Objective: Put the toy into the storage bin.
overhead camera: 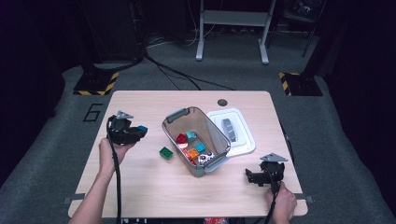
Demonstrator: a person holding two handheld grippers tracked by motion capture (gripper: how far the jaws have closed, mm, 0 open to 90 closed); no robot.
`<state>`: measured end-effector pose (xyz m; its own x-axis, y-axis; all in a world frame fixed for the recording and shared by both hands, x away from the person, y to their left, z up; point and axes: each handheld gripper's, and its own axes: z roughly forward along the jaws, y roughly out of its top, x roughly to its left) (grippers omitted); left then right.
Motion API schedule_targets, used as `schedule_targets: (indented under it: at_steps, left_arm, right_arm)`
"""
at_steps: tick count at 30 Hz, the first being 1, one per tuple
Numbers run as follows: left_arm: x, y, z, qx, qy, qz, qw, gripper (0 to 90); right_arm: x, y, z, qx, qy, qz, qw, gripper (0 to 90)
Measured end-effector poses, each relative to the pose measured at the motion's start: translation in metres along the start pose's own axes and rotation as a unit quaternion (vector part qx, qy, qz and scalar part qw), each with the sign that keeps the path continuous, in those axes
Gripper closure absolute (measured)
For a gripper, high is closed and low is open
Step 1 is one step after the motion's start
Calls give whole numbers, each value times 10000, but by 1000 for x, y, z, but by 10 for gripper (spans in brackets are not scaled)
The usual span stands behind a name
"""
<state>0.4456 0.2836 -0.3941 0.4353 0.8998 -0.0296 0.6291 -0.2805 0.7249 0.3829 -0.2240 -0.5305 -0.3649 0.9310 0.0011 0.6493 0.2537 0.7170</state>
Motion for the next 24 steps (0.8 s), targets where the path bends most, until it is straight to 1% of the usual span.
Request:
schedule_targets:
  at_steps: [2, 3, 4, 5, 6, 8, 12, 14, 15, 17, 22, 24]
  left_arm:
    - [-3, 6, -3, -73, 16, 28, 10000, 590]
    - [-3, 9, -5, -40, -21, 70, 10000, 591]
    - [-5, 11, -6, -133, -11, 49, 9999, 591]
    - [-6, 15, -7, -97, -22, 97, 9999, 590]
    - [-7, 17, -8, -129, -37, 134, 9998, 590]
    - [-11, 22, -9, -180, -6, 130, 9998, 590]
    - [-18, 32, -11, -199, -67, 264, 9994, 590]
    - [-23, 36, -9, -230, -74, 318, 9992, 590]
    - [-25, 39, -9, -199, -125, 383, 9990, 590]
    - [-30, 43, -7, -159, -142, 485, 9986, 590]
    - [-44, 52, 1, -78, -295, 648, 9974, 590]
    - [-51, 55, 6, -109, -311, 669, 9972, 590]
  right_arm:
    - [0, 0, 0, 3, -4, 3, 10000, 0]
    - [0, 0, 0, -3, -1, 5, 10000, 0]
    - [0, 0, 0, 10, 1, -13, 10000, 0]
    - [0, 0, 0, 1, 2, -5, 10000, 0]
    - [0, 0, 0, 4, -3, 0, 10000, 0]
    - [0, 0, 0, 0, 2, 4, 10000, 0]
    - [0, 0, 0, 2, 3, -5, 10000, 0]
    - [0, 0, 0, 4, 4, -9, 10000, 0]
    - [0, 0, 0, -1, -2, 6, 10000, 0]
    - [0, 0, 0, 4, 4, -10, 10000, 0]
    - [0, 0, 0, 3, 3, -8, 10000, 0]
    - [0, 0, 0, 4, 4, -9, 10000, 0]
